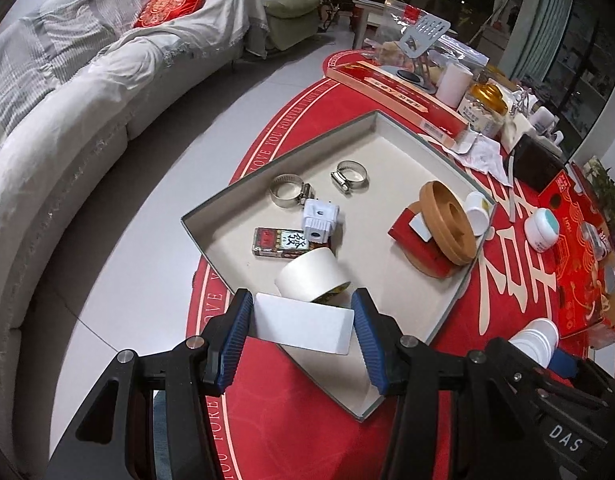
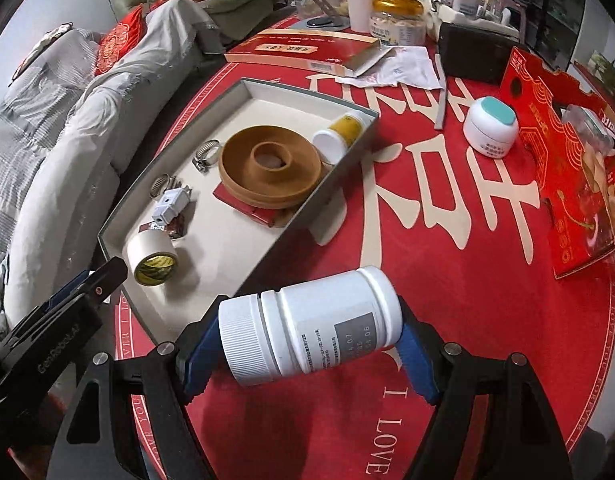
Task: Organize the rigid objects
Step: 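Hold the card and pill bottle above the tray with both tools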
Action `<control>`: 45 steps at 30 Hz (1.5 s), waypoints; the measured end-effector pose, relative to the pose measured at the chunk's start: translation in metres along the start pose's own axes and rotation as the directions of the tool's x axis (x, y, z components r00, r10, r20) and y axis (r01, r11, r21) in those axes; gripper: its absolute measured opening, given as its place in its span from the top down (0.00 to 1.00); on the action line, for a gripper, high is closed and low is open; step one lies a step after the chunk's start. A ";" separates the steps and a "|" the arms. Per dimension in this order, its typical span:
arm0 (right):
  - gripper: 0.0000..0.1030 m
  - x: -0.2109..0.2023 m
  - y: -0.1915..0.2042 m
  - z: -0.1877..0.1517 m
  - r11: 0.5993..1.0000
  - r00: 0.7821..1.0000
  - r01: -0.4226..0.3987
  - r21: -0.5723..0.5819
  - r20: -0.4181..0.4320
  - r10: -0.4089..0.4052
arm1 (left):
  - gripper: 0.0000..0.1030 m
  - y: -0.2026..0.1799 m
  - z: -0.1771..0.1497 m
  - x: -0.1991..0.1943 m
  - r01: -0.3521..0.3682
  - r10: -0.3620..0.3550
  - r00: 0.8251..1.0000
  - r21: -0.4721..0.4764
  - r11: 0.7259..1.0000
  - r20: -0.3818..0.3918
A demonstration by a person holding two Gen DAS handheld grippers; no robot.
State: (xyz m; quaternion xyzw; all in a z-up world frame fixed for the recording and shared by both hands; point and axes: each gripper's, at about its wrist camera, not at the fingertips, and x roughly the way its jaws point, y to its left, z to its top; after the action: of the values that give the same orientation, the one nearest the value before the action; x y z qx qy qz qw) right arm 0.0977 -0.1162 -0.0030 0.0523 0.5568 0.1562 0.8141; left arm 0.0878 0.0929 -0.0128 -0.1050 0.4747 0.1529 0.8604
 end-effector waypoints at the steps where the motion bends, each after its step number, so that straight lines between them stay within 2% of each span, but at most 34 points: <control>1: 0.24 0.000 -0.001 0.000 1.000 1.000 0.001 0.002 -0.001 -0.001 | 0.47 -0.001 0.000 0.000 0.001 -0.001 1.000 0.002 1.000 -0.001; 33: 0.24 0.005 0.000 -0.001 1.000 1.000 0.007 0.009 -0.013 -0.007 | 0.47 -0.002 0.005 0.004 0.001 -0.001 1.000 0.003 1.000 -0.002; 45: 0.24 -0.008 0.002 0.000 1.000 1.000 0.003 0.006 0.010 -0.003 | 0.47 -0.003 0.006 -0.010 0.003 -0.003 1.000 0.005 1.000 0.021</control>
State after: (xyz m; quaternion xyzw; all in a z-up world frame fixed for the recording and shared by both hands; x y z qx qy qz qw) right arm 0.0942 -0.1165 0.0047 0.0548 0.5534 0.1530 0.8169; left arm 0.0884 0.0899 -0.0013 -0.1022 0.4657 0.1516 0.8658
